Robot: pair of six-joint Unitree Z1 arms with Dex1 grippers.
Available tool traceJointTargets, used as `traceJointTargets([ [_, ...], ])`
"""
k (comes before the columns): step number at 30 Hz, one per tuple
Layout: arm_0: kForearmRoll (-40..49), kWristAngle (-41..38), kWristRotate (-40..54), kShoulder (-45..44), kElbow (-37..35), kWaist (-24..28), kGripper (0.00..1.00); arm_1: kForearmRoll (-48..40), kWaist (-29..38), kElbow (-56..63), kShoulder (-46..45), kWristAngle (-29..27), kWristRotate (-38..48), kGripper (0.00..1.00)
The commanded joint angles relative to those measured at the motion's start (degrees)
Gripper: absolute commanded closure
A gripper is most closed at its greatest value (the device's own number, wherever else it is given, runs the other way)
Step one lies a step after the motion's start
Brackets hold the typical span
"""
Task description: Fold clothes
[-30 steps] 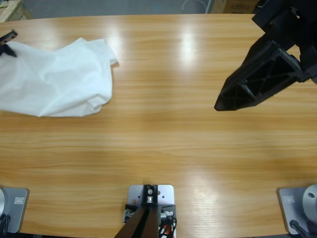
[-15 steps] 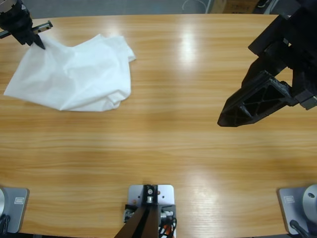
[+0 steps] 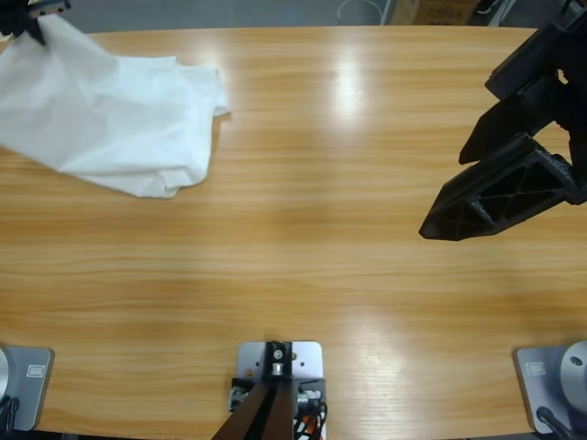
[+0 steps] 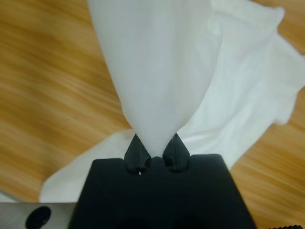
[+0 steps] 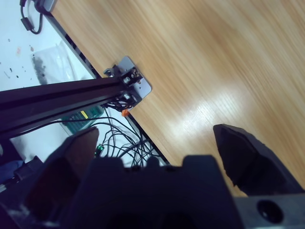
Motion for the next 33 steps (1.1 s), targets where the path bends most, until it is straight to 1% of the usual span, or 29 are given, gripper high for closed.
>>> traceJointTargets([
  [1, 8.84, 0.70, -0.97, 7.16, -5.83, -3.49, 1.000, -0.36, -0.37, 2.82, -1.97, 0.87, 0.07, 0.000],
  [12, 8.96, 0.52, -1.41, 10.65, -6.38, -6.79, 1.000, -1.47, -0.37, 4.90, -2.88, 0.87, 0.07, 0.000],
  [24, 9.10, 0.43, -1.33, 9.39, -5.32, -7.16, 1.000, -2.31, -0.35, 5.05, -2.11, 1.26, 0.16, 0.000],
  [27, 9.10, 0.43, -1.41, 9.00, -4.37, -7.28, 1.000, -7.22, -0.46, 5.99, -1.30, 1.75, 1.15, 0.000],
  [29, 9.10, 0.49, -1.34, 8.54, -3.60, -7.28, 1.000, -14.86, -1.72, 8.32, 0.12, 3.28, 2.27, 0.000],
  [31, 9.10, 0.54, -1.33, 7.96, -2.63, -7.21, 1.000, -25.22, -3.29, 11.38, 3.76, 5.90, 3.10, 0.000],
  [33, 9.10, 0.61, -1.29, 7.37, -1.54, -6.98, 1.000, -29.38, -3.34, 9.61, 8.91, 6.21, 3.13, 0.000],
])
